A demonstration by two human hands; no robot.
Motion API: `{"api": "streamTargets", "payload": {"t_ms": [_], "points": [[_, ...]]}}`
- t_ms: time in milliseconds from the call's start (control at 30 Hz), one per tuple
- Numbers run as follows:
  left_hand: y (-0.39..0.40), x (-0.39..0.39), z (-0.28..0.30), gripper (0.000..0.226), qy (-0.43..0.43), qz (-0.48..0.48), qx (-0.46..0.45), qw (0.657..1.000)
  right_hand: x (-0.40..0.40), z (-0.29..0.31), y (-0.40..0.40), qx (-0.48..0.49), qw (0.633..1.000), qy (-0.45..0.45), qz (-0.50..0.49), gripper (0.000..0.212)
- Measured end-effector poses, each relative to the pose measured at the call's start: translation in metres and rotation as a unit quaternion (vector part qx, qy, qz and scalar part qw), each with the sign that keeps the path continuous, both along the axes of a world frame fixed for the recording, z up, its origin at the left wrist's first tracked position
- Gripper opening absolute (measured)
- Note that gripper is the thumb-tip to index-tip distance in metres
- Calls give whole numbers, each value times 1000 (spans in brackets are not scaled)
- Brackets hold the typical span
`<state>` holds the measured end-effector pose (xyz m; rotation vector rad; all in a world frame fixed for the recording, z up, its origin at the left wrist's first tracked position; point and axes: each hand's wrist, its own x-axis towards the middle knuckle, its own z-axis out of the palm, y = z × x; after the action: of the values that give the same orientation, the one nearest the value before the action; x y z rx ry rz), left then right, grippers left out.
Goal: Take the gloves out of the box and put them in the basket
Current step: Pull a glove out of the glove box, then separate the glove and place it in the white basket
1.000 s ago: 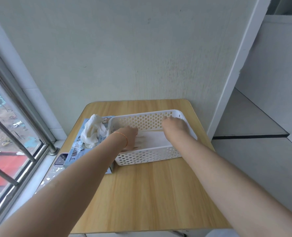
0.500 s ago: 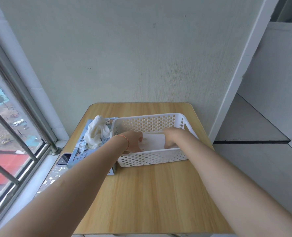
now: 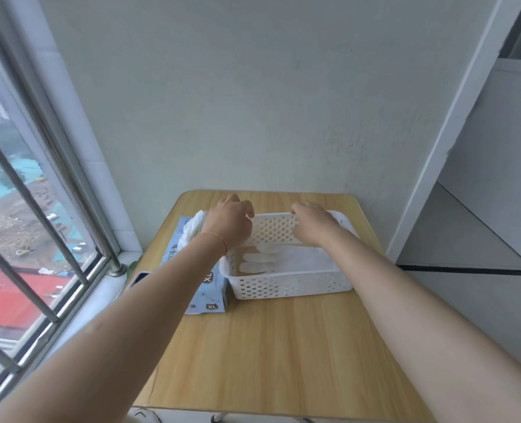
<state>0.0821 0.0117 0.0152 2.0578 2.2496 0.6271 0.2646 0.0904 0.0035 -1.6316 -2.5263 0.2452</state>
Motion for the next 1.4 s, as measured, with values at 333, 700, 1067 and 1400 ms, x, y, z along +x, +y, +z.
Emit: {"api": "streamTargets", "payload": {"t_ms": [333,700,1067,1400], "points": [[-47,-84,13,47,-107,101,-58,987,-80,-3,6,-9,994,-77,79,58],[-42,-98,-12,21,-217,101,-16,971,-103,-6,4,79,988,-111,76,24],[-39,-100,-26,97,-200,70,-141,967,-94,1,-1,9,991,-111,76,27],[-46,-109,-17,68,-229,48,-111,966,-101,21,-20,-66,994,-56,65,23]]}}
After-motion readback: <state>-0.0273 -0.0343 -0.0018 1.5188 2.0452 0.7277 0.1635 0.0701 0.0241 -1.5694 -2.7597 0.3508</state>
